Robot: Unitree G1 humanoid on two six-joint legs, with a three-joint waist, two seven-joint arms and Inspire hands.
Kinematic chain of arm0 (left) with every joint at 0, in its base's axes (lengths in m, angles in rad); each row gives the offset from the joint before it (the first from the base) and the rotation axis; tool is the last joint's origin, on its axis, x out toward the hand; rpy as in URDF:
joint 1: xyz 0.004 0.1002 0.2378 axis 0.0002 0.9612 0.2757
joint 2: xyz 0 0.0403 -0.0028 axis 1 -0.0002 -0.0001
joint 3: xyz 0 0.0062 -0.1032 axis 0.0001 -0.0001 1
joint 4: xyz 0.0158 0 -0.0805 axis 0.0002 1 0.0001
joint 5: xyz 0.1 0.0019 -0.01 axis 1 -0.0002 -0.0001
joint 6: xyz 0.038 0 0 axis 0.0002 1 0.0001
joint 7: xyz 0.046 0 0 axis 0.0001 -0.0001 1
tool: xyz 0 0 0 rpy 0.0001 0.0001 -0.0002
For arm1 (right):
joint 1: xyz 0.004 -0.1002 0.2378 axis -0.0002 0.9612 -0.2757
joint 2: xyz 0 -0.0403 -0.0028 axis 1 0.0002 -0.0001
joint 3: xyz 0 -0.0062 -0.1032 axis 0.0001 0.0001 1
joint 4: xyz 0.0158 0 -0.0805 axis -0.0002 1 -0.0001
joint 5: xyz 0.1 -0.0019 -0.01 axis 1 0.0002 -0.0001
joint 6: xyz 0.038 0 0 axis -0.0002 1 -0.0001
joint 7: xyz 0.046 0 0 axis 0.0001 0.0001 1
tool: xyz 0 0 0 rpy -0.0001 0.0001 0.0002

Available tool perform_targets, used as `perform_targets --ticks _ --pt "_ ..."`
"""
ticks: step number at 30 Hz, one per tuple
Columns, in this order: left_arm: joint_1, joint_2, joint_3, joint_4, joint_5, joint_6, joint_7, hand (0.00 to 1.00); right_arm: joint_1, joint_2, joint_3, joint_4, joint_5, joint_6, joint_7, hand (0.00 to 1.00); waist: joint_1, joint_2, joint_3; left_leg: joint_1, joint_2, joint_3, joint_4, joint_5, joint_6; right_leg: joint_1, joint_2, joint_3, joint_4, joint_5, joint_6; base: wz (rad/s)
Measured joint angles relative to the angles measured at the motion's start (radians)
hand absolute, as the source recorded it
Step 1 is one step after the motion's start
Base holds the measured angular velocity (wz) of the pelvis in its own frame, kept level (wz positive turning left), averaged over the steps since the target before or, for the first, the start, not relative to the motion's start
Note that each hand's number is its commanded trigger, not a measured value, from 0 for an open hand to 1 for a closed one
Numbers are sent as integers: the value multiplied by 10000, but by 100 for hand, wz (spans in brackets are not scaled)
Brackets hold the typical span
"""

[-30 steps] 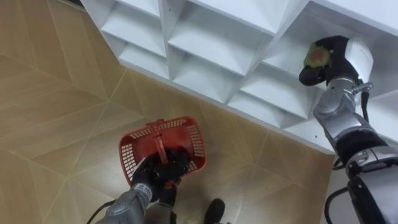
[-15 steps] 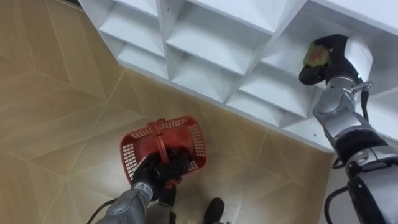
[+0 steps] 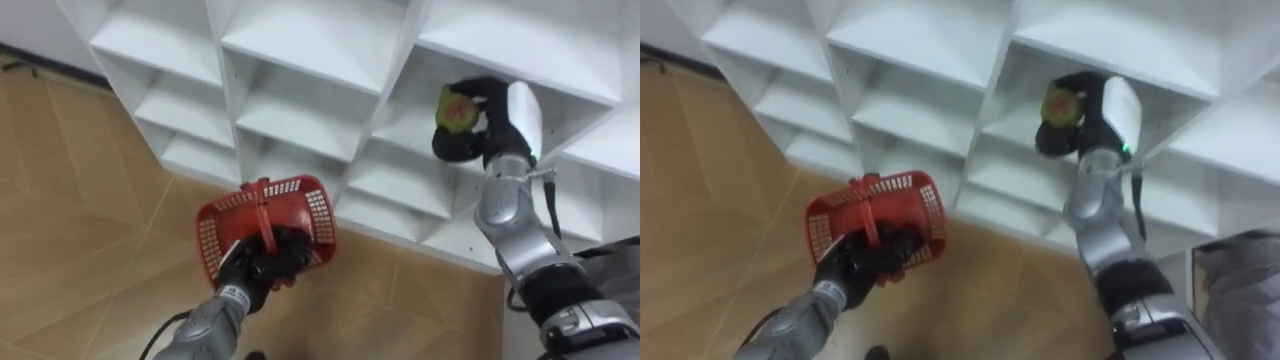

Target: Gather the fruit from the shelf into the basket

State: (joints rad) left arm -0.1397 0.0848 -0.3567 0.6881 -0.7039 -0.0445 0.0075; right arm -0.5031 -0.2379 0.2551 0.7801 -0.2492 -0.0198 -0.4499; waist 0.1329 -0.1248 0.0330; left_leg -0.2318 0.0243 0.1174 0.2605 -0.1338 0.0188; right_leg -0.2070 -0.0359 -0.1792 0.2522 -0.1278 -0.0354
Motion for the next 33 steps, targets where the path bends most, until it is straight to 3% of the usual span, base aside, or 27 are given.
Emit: perform_targets --ticks 2,3,8,12,16,20,33 --pt "26 -22 -33 0 -4 2 3 100 228 5 104 -403 -7 100 189 100 -178 -10 -120 409 -12 16 -204 34 -33 365 16 10 -141 -2 4 -3" --pt "40 -26 -25 0 1 3 3 100 368 17 132 -577 -17 140 247 100 -240 -17 -137 511 -14 16 -254 44 -40 451 20 9 -168 -2 3 0" --pt "720 -16 -49 -700 -4 141 34 100 1639 175 157 -2352 -66 139 384 100 -666 33 -185 1183 -44 -36 -494 37 -50 1205 36 -127 -486 -15 26 5" --pt "816 -23 -108 -956 -94 168 137 100 1934 339 160 -2962 -269 131 389 100 -814 73 -193 1385 -51 -40 -551 37 -50 1393 42 -118 -497 -17 28 0" --pt "879 -5 -392 -956 38 212 212 100 2236 330 290 -3363 -378 132 652 100 -939 257 -242 1616 -80 -39 -636 37 -48 1619 79 -86 -537 -46 70 0" --pt "887 5 -400 -963 121 308 213 100 2680 379 775 -3736 -449 107 1417 100 -986 446 -226 1949 -96 96 -804 38 -47 1810 81 119 -524 -88 94 -8" --pt "921 59 -393 -1002 103 307 200 100 3912 717 873 -4572 -646 127 2956 100 -1008 483 -208 2235 -156 112 -1049 22 -38 2038 92 219 -704 -145 154 0"
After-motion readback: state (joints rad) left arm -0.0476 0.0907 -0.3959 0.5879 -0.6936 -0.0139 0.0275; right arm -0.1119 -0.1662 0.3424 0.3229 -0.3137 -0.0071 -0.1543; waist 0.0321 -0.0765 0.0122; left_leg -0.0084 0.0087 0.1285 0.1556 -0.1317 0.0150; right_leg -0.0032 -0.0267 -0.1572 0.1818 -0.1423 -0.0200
